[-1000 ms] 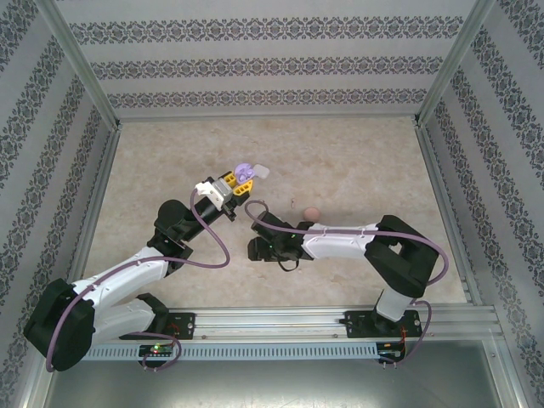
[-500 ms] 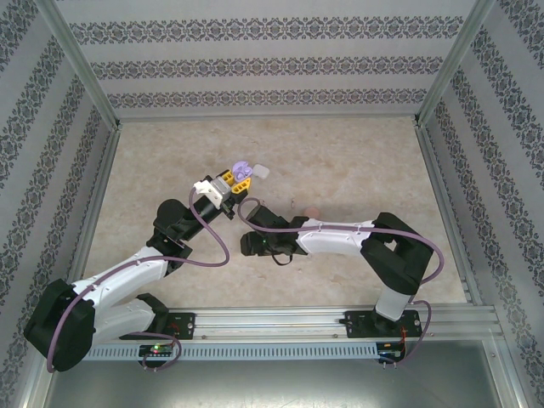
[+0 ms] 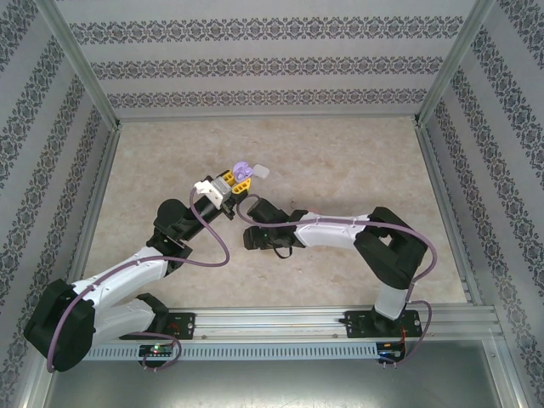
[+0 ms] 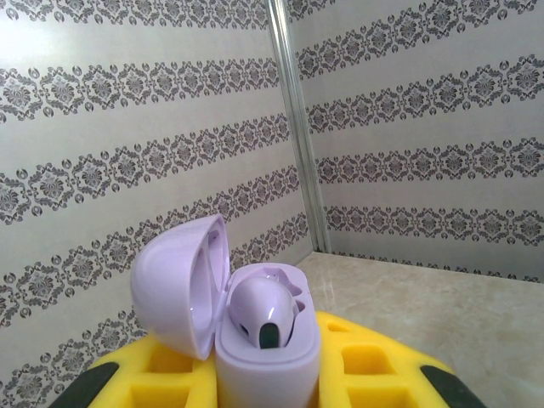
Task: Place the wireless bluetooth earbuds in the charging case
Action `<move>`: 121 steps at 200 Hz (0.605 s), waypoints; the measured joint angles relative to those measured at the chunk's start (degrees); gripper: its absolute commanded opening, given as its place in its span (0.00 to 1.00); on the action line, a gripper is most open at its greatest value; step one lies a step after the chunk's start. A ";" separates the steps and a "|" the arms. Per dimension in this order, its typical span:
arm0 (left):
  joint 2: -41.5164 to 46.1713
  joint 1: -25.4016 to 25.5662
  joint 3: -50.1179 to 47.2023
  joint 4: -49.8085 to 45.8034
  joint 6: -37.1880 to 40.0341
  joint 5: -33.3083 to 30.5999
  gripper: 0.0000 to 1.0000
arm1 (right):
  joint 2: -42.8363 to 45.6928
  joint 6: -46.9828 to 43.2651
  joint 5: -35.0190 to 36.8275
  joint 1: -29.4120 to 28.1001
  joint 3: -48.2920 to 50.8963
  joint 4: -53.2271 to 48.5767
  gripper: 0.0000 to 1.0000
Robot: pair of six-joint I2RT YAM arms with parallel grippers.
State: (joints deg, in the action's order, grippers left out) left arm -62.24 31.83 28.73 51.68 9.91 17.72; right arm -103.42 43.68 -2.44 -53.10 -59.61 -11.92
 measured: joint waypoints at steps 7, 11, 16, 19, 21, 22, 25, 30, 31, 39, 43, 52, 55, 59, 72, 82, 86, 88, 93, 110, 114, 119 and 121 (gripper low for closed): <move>0.00 0.00 0.00 -0.07 -0.02 0.02 0.00 | -0.39 -0.02 -0.02 0.02 0.00 0.00 0.56; 0.00 0.00 0.00 -0.09 -0.02 0.02 0.00 | -0.52 -0.02 -0.02 0.02 0.04 0.00 0.56; 0.00 0.00 0.00 -0.15 -0.02 0.02 0.00 | -0.59 0.00 -0.04 0.02 0.11 0.00 0.56; 0.00 0.00 0.00 -0.20 -0.02 0.02 0.00 | -0.59 -0.02 -0.04 0.00 0.13 0.00 0.56; 0.00 0.00 0.02 -0.22 -0.02 0.02 0.00 | -0.59 0.00 -0.04 0.00 0.13 -0.04 0.56; 0.00 0.00 0.02 -0.24 -0.02 0.02 0.00 | -0.59 0.00 -0.04 0.00 0.15 -0.02 0.56; 0.00 0.00 0.02 -0.24 -0.02 0.02 0.00 | -0.59 0.00 -0.04 0.00 0.17 0.00 0.56; 0.00 0.00 0.02 -0.28 -0.02 0.02 0.00 | -0.59 0.00 -0.07 0.00 0.20 0.04 0.56; 0.00 0.00 0.02 -0.28 -0.02 0.02 0.00 | -0.59 0.00 -0.07 0.00 0.22 0.13 0.56; 0.00 0.00 0.02 -0.31 -0.02 0.02 0.00 | -0.57 0.00 -0.07 0.00 0.52 0.48 0.56; 0.00 0.00 0.02 -0.31 -0.02 0.02 0.00 | -0.57 0.02 -0.07 0.00 0.74 0.61 0.56; 0.00 0.00 0.02 -0.31 -0.02 0.02 0.00 | -0.44 0.04 -0.02 0.00 1.38 1.29 0.56; 0.00 0.00 0.02 -0.31 -0.02 0.02 0.00 | -0.28 0.04 -0.04 0.00 1.55 1.55 0.56; 0.00 0.00 0.02 -0.31 -0.02 0.02 0.00 | -0.09 0.07 -0.07 0.00 1.75 1.79 0.56; 0.00 0.00 0.02 -0.31 -0.02 0.02 0.00 | 0.76 0.26 -0.09 -0.02 2.67 1.90 0.56; 0.00 0.00 0.02 -0.33 -0.02 0.02 0.00 | 1.40 0.55 -0.11 -0.04 3.50 1.95 0.55; 0.00 0.00 0.02 -0.33 -0.02 0.04 0.00 | 1.64 0.74 -0.15 -0.07 3.78 1.95 0.55; 0.00 0.00 0.02 -0.33 -0.02 0.02 0.00 | 1.77 0.76 -0.17 -0.11 3.91 1.95 0.55; 0.00 0.00 0.02 -0.33 -0.02 0.04 0.00 | 2.05 0.96 -0.17 -0.26 4.22 1.95 0.55; 0.00 0.00 0.02 -0.33 -0.02 0.04 0.00 | 2.86 1.38 -0.24 -0.85 5.18 1.95 0.55; 0.00 0.00 0.02 -0.33 -0.02 0.04 0.00 | 3.08 1.42 -0.22 -1.11 5.40 1.97 0.55; 0.00 0.00 0.02 -0.33 -0.02 0.04 0.00 | 3.32 1.55 -0.24 -1.38 5.64 1.95 0.55; 0.00 0.00 0.02 -0.33 -0.02 0.02 0.00 | 3.41 1.60 -0.24 -1.51 5.75 1.95 0.55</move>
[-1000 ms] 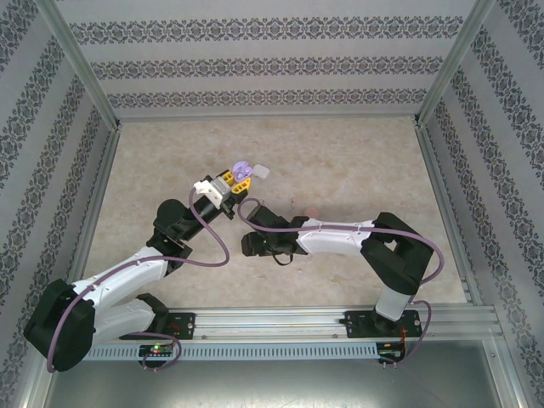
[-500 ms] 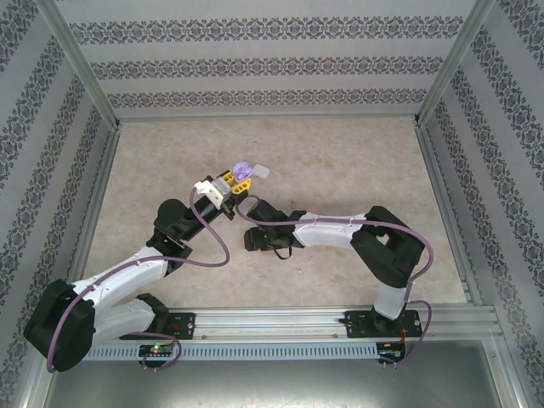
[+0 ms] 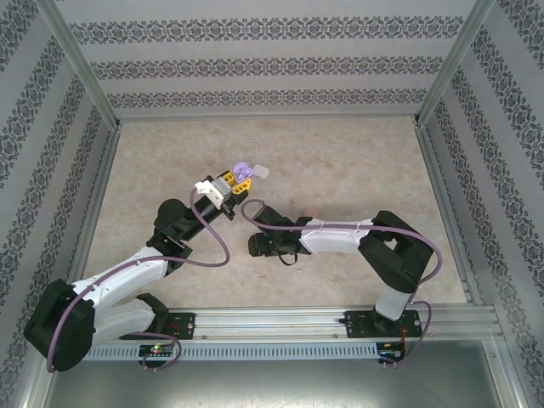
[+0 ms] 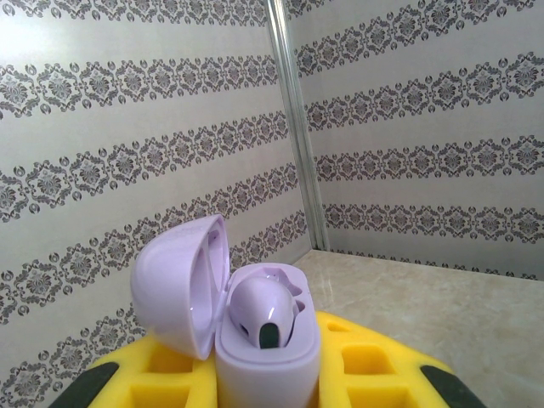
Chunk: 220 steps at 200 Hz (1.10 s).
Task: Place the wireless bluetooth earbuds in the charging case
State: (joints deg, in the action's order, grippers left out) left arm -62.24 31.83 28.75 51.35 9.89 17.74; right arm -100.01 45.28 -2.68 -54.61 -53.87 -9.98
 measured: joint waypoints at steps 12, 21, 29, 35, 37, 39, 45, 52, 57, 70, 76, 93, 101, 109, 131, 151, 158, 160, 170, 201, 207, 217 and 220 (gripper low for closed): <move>0.00 0.00 0.04 -0.02 0.00 0.02 0.00 | 0.63 0.44 0.00 -0.66 0.57 -0.02 0.55; 0.00 0.00 0.09 -0.07 0.00 0.02 0.00 | 1.42 0.83 0.02 -1.01 1.07 -0.11 0.55; 0.00 0.00 0.15 -0.13 0.00 0.02 0.00 | 2.45 1.07 0.09 -1.16 1.57 -0.26 0.55; 0.00 0.00 0.20 -0.17 0.00 0.02 0.00 | 3.32 1.16 0.17 -1.36 1.99 -0.42 0.56; 0.00 0.00 0.20 -0.20 0.00 0.02 0.00 | 3.76 1.27 0.33 -1.42 2.14 -0.48 0.56; 0.00 0.00 0.24 -0.22 0.00 0.02 0.00 | 4.09 1.27 0.44 -1.42 2.34 -0.52 0.56; 0.00 0.00 0.31 -0.39 0.00 0.02 0.00 | 5.40 1.29 0.66 -1.42 2.84 -0.70 0.56; 0.00 0.00 0.35 -0.42 0.00 0.02 0.00 | 7.06 1.29 0.96 -1.42 3.43 -1.11 0.56; 0.00 0.00 0.37 -0.46 0.00 0.02 0.00 | 8.33 1.29 1.29 -1.42 3.78 -1.44 0.56; 0.00 0.00 0.42 -0.57 0.00 0.00 0.00 | 11.65 1.22 2.45 -1.42 4.48 -2.62 0.56; 0.00 0.00 0.42 -0.59 0.00 0.00 0.00 | 12.92 1.18 2.97 -1.42 4.61 -3.15 0.57; 0.00 0.00 0.42 -0.63 0.00 0.00 0.00 | 15.82 0.04 4.46 -1.40 4.59 -4.70 0.57; 0.00 0.00 0.42 -0.63 0.00 -0.02 0.00 | 16.33 -0.96 4.96 -1.40 4.37 -5.46 0.57; 0.00 0.00 0.42 -0.74 0.00 -0.04 0.00 | 16.26 -2.43 5.27 -1.40 3.93 -6.34 0.57; 0.11 -0.11 0.44 -0.85 0.00 -0.42 0.00 | 14.23 -7.45 5.46 -1.40 1.60 -8.87 0.55; 0.15 -0.57 0.66 -0.98 0.00 -1.11 0.00 | 10.75 -11.96 5.40 -1.40 -1.44 -10.10 0.52; 0.17 -0.92 0.72 -1.01 0.00 -1.49 0.00 | 9.42 -13.40 5.42 -1.40 -2.40 -10.25 0.51; 0.17 -1.03 0.72 -1.01 0.00 -1.60 0.00 | 9.05 -13.73 5.42 -1.40 -2.69 -10.38 0.51; 0.26 -1.64 0.74 -1.01 -0.02 -2.01 0.00 | 7.26 -15.37 5.44 -1.40 -3.82 -10.67 0.51; 0.90 -3.50 0.74 -1.20 -0.11 -3.65 0.00 | 1.75 -18.93 5.46 -1.40 -6.82 -11.52 0.47; 1.05 -3.87 0.74 -1.22 -0.24 -3.91 0.00 | 0.70 -19.43 5.46 -1.40 -7.34 -11.65 0.46; 1.25 -4.28 0.74 -1.25 -0.48 -4.42 0.00 | -0.72 -20.31 5.46 -1.40 -7.96 -11.74 0.44; 1.36 -4.48 0.74 -1.25 -0.55 -4.52 0.00 | -1.05 -20.37 5.46 -1.40 -8.13 -11.87 0.44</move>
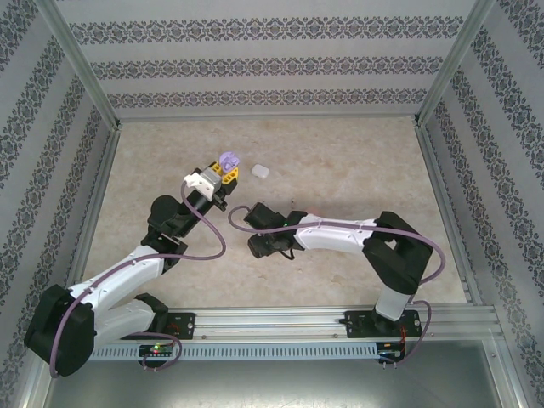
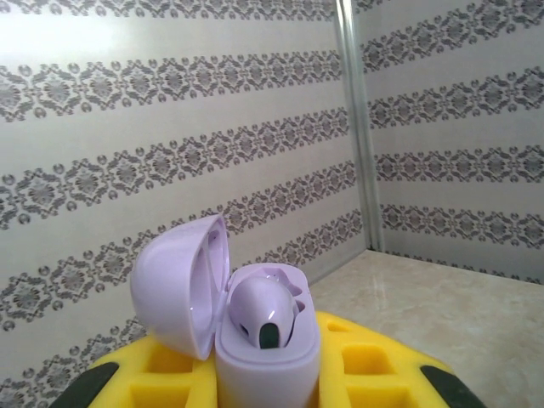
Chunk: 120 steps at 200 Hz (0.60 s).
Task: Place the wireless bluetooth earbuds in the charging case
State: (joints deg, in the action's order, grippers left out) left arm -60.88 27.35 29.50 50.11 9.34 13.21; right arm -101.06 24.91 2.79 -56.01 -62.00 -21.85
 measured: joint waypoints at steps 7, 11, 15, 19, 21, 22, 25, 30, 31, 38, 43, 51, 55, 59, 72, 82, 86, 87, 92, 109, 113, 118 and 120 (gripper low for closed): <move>0.13 -0.26 0.02 -0.02 -0.24 -0.24 0.00 | -0.74 -0.37 0.00 0.00 -0.44 -0.17 0.44; 0.20 -0.42 0.02 -0.02 -0.39 -0.28 0.00 | -1.18 -0.72 0.00 0.00 -0.68 -0.26 0.44; 0.26 -0.55 0.02 -0.02 -0.46 -0.33 0.00 | -1.49 -0.81 0.00 0.00 -0.87 -0.33 0.43; 0.35 -0.68 0.02 -0.02 -0.61 -0.42 0.00 | -1.81 -0.98 0.00 0.00 -1.07 -0.33 0.43; 0.37 -0.72 0.02 -0.02 -0.61 -0.44 0.00 | -1.92 -1.01 0.00 0.00 -1.16 -0.33 0.43; 0.39 -0.79 0.02 -0.02 -0.66 -0.44 0.00 | -2.01 -1.09 0.00 0.00 -1.22 -0.31 0.43; 0.42 -0.85 0.02 -0.02 -0.72 -0.44 0.00 | -2.23 -1.16 0.00 0.00 -1.33 -0.33 0.43; 0.46 -0.90 0.02 -0.02 -0.81 -0.50 0.00 | -2.47 -1.31 0.00 0.00 -1.55 -0.33 0.43; 0.46 -0.92 0.02 -0.02 -0.81 -0.52 0.00 | -2.51 -1.31 0.00 0.00 -1.57 -0.33 0.43; 0.48 -1.07 0.02 -0.02 -0.85 -0.61 0.00 | -2.82 -1.36 0.00 0.00 -1.86 -0.42 0.43; 0.50 -1.14 0.02 -0.02 -0.90 -0.63 0.00 | -2.95 -1.36 0.00 0.00 -2.03 -0.46 0.43; 0.50 -1.25 0.02 -0.02 -1.05 -0.66 0.00 | -3.10 -1.38 0.00 0.00 -2.14 -0.46 0.42; 0.50 -1.29 0.02 -0.02 -1.07 -0.74 0.00 | -3.19 -1.38 0.00 0.00 -2.16 -0.48 0.42; 0.50 -1.29 0.02 -0.02 -1.16 -0.76 0.00 | -3.34 -1.40 0.00 0.00 -2.27 -0.52 0.42; 0.50 -1.29 0.02 -0.04 -1.29 -0.83 0.00 | -4.07 -1.60 0.00 0.00 -2.62 -0.52 0.40; 0.50 -1.36 0.02 -0.04 -1.46 -0.87 0.00 | -4.68 -1.70 0.02 0.00 -2.86 -0.48 0.39; 0.50 -1.40 0.02 -0.04 -1.51 -0.85 0.00 | -4.98 -1.79 0.02 0.00 -2.91 -0.50 0.39; 0.50 -1.40 0.02 -0.04 -1.51 -0.85 0.00 | -5.05 -1.79 0.02 0.00 -2.93 -0.48 0.39; 0.50 -1.51 0.02 -0.04 -1.60 -0.83 0.00 | -5.35 -1.81 0.02 0.00 -2.95 -0.50 0.39; 0.50 -1.62 0.02 -0.04 -1.90 -0.90 0.00 | -6.34 -2.05 0.31 0.00 -3.02 -0.50 0.38; 0.50 -1.62 0.02 -0.04 -1.95 -0.87 0.00 | -6.40 -2.23 0.39 0.02 -3.08 -0.50 0.38; 0.50 -1.62 0.02 -0.04 -2.03 -0.85 0.00 | -6.40 -2.25 0.39 0.02 -3.19 -0.57 0.38; 0.50 -1.62 0.02 -0.04 -2.10 -0.85 0.00 | -6.40 -2.27 0.42 0.02 -3.26 -0.59 0.38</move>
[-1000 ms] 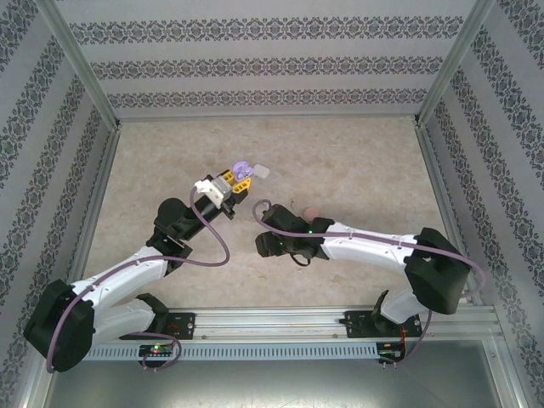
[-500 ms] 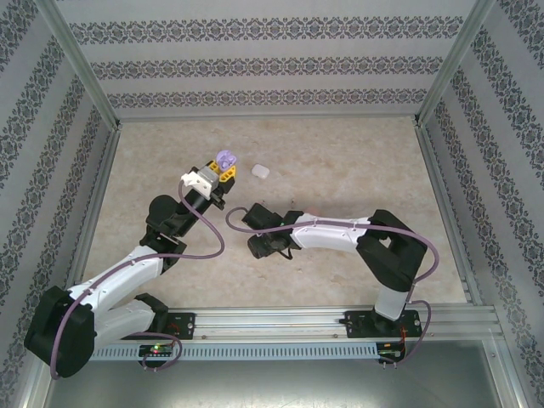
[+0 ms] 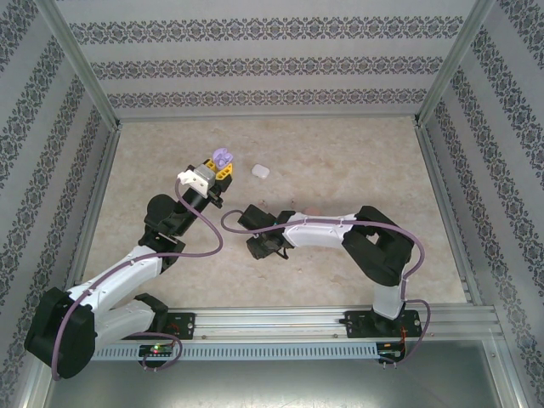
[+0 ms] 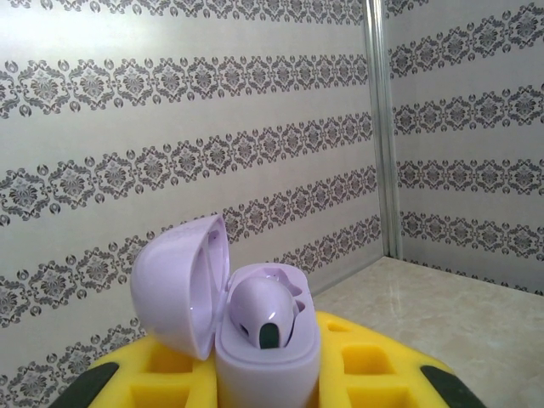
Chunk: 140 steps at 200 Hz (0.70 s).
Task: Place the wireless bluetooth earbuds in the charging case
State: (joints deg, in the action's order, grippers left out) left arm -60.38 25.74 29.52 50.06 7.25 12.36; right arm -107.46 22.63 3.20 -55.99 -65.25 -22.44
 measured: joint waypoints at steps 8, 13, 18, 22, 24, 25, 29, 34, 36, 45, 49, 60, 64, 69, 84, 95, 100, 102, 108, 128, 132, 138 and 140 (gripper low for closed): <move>0.00 0.00 0.00 0.00 -0.07 -0.02 0.00 | -0.07 -0.11 0.02 0.00 -0.20 0.02 0.38; 0.00 -0.02 0.00 0.00 -0.09 -0.02 0.00 | -0.17 -0.13 0.04 0.00 -0.28 0.02 0.38; 0.00 -0.02 0.00 0.00 -0.17 0.00 0.00 | -0.24 -0.13 0.04 0.00 -0.31 0.07 0.37; 0.00 -0.02 0.00 0.00 -0.22 0.00 0.00 | -0.31 -0.13 0.11 0.00 -0.31 0.07 0.37; 0.00 -0.02 0.00 0.00 -0.22 -0.02 0.00 | -0.31 -0.13 0.15 0.00 -0.31 0.04 0.37; 0.00 -0.02 0.00 0.00 -0.22 -0.02 0.00 | -0.35 -0.13 0.20 0.00 -0.33 0.07 0.37; 0.00 -0.02 0.00 0.00 -0.24 -0.02 0.00 | -0.35 -0.13 0.22 0.00 -0.35 0.04 0.37; 0.00 -0.02 0.00 0.00 -0.24 -0.02 0.00 | -0.39 -0.13 0.26 0.00 -0.39 0.04 0.36; 0.00 -0.02 0.00 0.00 -0.24 -0.02 0.00 | -0.39 -0.13 0.28 0.00 -0.39 0.04 0.36; 0.00 -0.02 0.00 0.00 -0.26 -0.02 0.00 | -0.39 -0.15 0.39 0.00 -0.39 0.00 0.35; 0.00 -0.02 0.00 0.00 -0.26 -0.02 0.00 | -0.39 -0.15 0.44 0.00 -0.39 -0.02 0.34; 0.00 -0.04 0.00 0.00 -0.28 -0.02 0.00 | -0.44 -0.15 0.48 0.00 -0.39 -0.07 0.33; 0.00 -0.04 0.00 0.00 -0.28 -0.02 0.00 | -0.44 -0.15 0.59 0.00 -0.39 -0.07 0.32; 0.00 -0.04 0.00 0.00 -0.28 -0.02 0.00 | -0.46 -0.15 0.66 0.00 -0.39 -0.09 0.31; 0.00 -0.04 0.00 0.00 -0.44 -0.02 0.00 | -0.46 -0.15 0.83 0.13 -0.39 -0.11 0.30; 0.00 -0.04 0.00 0.00 -0.46 -0.02 0.00 | -0.48 -0.15 0.83 0.28 -0.39 -0.11 0.30; 0.00 -0.04 0.00 0.00 -0.48 -0.02 0.00 | -0.48 -0.15 0.83 0.28 -0.39 -0.11 0.29; 0.00 -0.04 0.00 0.00 -0.50 -0.02 0.00 | -0.48 -0.15 0.83 0.28 -0.39 -0.11 0.28; 0.00 -0.04 0.00 0.00 -0.57 -0.02 0.00 | -0.48 -0.13 0.85 0.28 -0.39 -0.11 0.27; 0.00 -0.04 0.00 0.00 -0.87 -0.02 0.00 | -0.48 -0.11 1.07 0.26 -0.39 -0.17 0.24; 0.00 -0.04 0.00 0.00 -0.90 -0.02 0.00 | -0.48 -0.15 1.11 0.26 -0.39 -0.22 0.23; 0.00 -0.04 0.00 0.00 -0.94 -0.02 0.00 | -0.48 -0.13 1.20 0.28 -0.39 -0.28 0.22; 0.00 -0.04 0.00 0.00 -0.94 -0.02 0.00 | -0.48 -0.13 1.25 0.28 -0.39 -0.31 0.22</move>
State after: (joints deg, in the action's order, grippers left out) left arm -60.38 25.69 29.52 50.06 6.31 12.34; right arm -107.94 22.50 4.45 -55.70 -65.65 -22.74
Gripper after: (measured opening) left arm 0.216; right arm 0.231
